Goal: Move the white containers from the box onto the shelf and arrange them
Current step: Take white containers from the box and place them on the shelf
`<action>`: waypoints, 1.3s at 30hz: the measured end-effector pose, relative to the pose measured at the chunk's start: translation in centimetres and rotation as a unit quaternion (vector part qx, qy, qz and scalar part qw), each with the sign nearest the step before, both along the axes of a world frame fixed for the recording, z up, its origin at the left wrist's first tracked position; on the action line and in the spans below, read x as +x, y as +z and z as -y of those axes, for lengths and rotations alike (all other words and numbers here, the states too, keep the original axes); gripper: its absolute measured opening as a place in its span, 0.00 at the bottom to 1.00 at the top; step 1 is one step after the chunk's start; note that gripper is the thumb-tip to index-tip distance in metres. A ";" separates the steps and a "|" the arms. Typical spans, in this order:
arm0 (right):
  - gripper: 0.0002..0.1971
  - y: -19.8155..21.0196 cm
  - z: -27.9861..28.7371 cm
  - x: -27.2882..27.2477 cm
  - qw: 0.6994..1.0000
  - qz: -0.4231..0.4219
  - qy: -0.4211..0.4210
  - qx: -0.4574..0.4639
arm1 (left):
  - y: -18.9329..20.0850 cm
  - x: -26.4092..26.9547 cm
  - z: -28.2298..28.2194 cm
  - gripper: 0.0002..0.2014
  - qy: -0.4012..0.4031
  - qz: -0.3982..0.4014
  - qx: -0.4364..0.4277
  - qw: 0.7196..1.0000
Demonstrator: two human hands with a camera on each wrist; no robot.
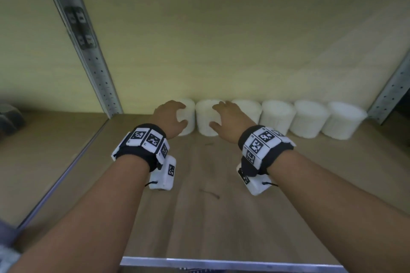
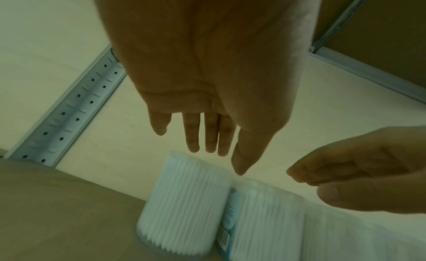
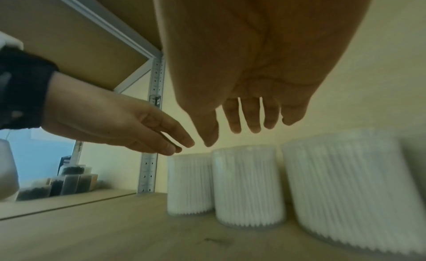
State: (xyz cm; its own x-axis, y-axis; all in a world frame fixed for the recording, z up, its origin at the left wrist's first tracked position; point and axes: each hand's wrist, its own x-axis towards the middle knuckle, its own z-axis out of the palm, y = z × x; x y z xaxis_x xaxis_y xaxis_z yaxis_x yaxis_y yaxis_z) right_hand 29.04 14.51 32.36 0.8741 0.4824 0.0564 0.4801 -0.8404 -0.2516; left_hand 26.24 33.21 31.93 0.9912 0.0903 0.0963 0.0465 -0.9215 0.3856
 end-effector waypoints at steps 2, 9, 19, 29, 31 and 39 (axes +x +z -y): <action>0.27 0.2 1.0 -1.2 0.999 0.001 -0.007 0.034 | 0.5 -1.3 0.6 0.24 -0.002 0.020 -0.012 1.000; 0.22 1.0 4.8 -8.2 0.997 0.011 -0.030 0.065 | 2.2 -8.1 3.8 0.21 -0.027 0.042 -0.038 0.998; 0.25 0.8 9.2 -18.5 0.994 -0.046 -0.058 0.075 | 2.8 -18.4 9.6 0.22 -0.050 -0.018 -0.017 0.998; 0.19 -4.0 13.5 -27.6 0.992 -0.079 -0.083 0.044 | -3.0 -26.1 13.7 0.18 -0.065 -0.123 -0.016 0.990; 0.18 -5.4 14.0 -28.8 0.991 -0.088 -0.086 0.046 | -4.9 -27.1 14.4 0.16 -0.070 -0.136 -0.020 0.988; 0.19 -13.2 14.7 -30.5 0.982 -0.172 -0.072 0.013 | -13.6 -29.4 16.0 0.18 -0.078 -0.236 -0.020 0.968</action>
